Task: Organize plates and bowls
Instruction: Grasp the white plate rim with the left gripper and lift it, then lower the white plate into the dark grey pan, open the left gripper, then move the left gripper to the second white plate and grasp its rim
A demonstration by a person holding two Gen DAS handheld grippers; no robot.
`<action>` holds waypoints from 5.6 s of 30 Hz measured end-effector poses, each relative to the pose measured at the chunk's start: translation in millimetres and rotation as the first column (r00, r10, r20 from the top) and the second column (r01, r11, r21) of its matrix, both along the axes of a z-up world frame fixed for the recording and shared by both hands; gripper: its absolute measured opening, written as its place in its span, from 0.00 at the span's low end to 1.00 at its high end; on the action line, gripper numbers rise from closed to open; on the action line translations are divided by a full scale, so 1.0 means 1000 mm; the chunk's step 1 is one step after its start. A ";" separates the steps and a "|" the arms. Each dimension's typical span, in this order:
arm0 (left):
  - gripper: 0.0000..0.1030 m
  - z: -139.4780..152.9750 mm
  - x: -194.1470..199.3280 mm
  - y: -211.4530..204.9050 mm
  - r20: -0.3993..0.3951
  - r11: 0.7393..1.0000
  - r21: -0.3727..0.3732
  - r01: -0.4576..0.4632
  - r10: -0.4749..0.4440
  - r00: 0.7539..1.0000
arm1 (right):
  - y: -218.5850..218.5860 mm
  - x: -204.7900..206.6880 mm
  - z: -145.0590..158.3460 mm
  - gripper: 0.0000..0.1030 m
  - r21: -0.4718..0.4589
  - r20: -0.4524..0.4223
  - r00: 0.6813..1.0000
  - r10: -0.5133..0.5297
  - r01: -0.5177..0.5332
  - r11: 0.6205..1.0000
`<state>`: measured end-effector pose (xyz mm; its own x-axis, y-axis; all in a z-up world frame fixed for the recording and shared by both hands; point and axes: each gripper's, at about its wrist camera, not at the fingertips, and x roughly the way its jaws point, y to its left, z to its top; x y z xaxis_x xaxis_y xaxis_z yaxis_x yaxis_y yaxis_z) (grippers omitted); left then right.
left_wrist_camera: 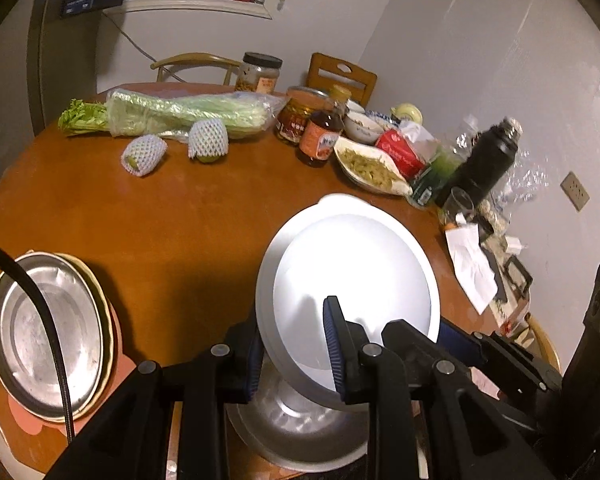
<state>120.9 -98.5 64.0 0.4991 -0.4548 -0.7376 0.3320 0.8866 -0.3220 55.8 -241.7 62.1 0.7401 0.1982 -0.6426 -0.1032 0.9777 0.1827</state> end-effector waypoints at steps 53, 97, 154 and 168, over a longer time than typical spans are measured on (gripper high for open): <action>0.27 -0.059 -0.033 -0.008 -0.077 0.989 0.145 0.040 -0.029 0.997 | 0.007 -0.031 -0.063 0.27 -0.094 -0.119 0.992 -0.031 0.019 0.995; 0.27 -0.041 -0.034 0.001 -0.049 0.993 0.117 0.016 -0.010 0.999 | -0.001 -0.029 -0.047 0.38 -0.098 -0.090 0.994 -0.054 0.045 0.994; 0.41 -0.032 0.099 -0.092 -0.053 0.986 0.167 -0.014 0.023 0.998 | -0.108 0.080 -0.047 0.52 -0.022 -0.088 0.977 -0.192 0.191 0.981; 0.43 -0.055 0.125 -0.101 -0.096 0.980 0.197 -0.025 0.045 0.994 | -0.110 0.104 -0.068 0.52 -0.006 -0.132 0.973 -0.189 0.190 0.982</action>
